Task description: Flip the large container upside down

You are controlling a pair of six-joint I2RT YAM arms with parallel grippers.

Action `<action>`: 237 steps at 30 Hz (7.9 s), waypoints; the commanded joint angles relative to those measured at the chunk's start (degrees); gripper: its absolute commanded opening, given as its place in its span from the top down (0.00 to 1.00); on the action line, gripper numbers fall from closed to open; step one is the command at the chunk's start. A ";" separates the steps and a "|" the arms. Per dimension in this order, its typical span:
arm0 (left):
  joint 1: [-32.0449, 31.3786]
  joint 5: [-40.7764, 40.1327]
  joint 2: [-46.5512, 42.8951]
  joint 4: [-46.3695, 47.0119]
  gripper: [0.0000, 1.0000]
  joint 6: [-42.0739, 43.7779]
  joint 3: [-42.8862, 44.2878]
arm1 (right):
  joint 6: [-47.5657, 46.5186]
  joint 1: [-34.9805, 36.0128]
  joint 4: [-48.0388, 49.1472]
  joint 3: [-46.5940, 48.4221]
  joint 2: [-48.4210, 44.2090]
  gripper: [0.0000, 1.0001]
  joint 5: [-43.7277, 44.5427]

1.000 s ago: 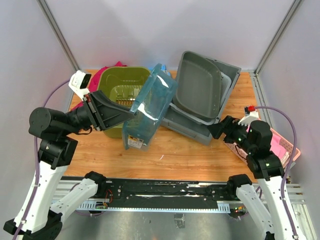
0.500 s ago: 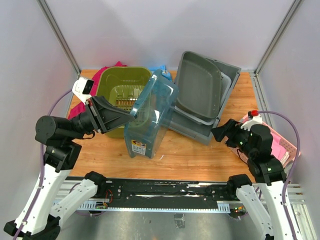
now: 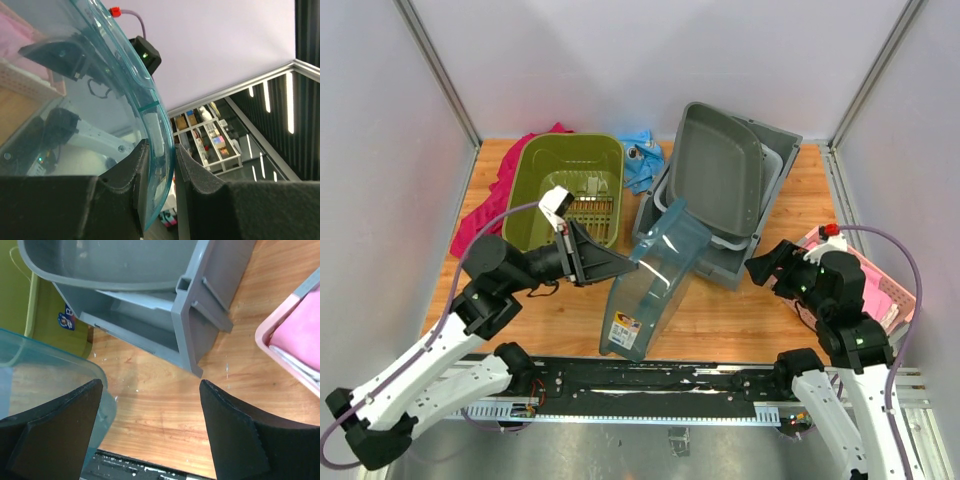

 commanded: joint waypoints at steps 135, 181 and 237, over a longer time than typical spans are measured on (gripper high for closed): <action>44.40 31.22 50.53 64.08 1.00 -36.29 3.43 | 0.60 1.25 2.19 3.36 12.48 0.18 1.50; 57.68 -30.97 48.50 -44.06 0.07 54.13 26.89 | 1.34 1.19 5.66 1.76 15.69 0.18 -1.13; 30.16 -45.06 57.03 -49.97 0.08 62.05 63.91 | -0.86 1.08 6.10 3.78 19.57 0.19 -1.52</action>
